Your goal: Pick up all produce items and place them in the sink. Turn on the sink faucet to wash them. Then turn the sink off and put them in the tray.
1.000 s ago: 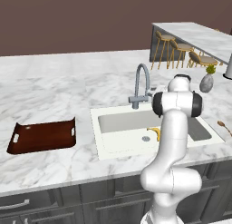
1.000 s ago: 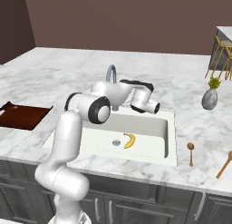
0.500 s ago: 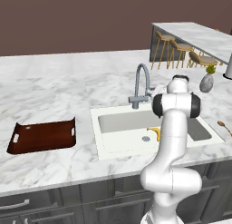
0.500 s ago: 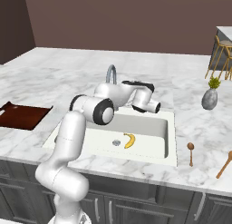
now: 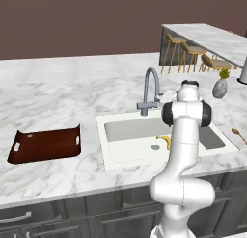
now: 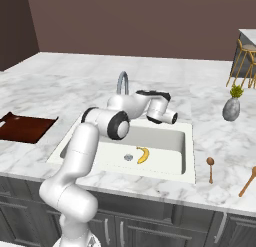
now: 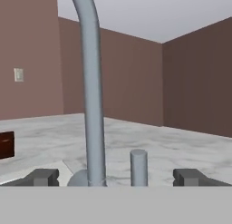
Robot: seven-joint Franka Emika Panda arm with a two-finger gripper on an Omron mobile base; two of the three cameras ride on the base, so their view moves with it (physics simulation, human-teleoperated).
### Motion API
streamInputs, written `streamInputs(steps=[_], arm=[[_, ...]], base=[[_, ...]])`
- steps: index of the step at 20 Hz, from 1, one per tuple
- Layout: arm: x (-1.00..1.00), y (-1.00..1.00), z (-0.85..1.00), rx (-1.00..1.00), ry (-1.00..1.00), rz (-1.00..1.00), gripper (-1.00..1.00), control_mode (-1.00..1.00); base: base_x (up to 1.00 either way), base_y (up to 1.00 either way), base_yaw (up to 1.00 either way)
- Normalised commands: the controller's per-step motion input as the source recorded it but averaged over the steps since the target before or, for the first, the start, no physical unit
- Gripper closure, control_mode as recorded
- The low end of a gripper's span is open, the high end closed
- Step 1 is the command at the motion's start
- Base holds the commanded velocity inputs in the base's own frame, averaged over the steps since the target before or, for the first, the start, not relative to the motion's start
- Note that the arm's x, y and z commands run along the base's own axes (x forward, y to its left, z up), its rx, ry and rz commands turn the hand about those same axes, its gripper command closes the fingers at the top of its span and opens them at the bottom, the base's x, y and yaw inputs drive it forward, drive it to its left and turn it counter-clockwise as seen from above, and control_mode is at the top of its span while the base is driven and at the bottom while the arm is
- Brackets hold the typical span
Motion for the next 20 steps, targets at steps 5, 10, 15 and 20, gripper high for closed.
streamInputs(steps=[5, 10, 15, 20], arm=[[0.23, -0.04, -0.1, 0.0, 0.0, 0.0, -1.0, -1.0], [0.23, -0.03, -0.1, 0.0, 0.0, 0.0, -1.0, -1.0], [0.21, -0.02, -0.1, 0.0, 0.0, 0.0, -1.0, -1.0], [0.1, 0.0, -0.03, 0.0, 0.0, 0.0, -1.0, -1.0]], base=[[0.0, 0.0, 0.0], [0.0, 0.0, 0.0], [0.0, 0.0, 0.0], [0.0, 0.0, 0.0]])
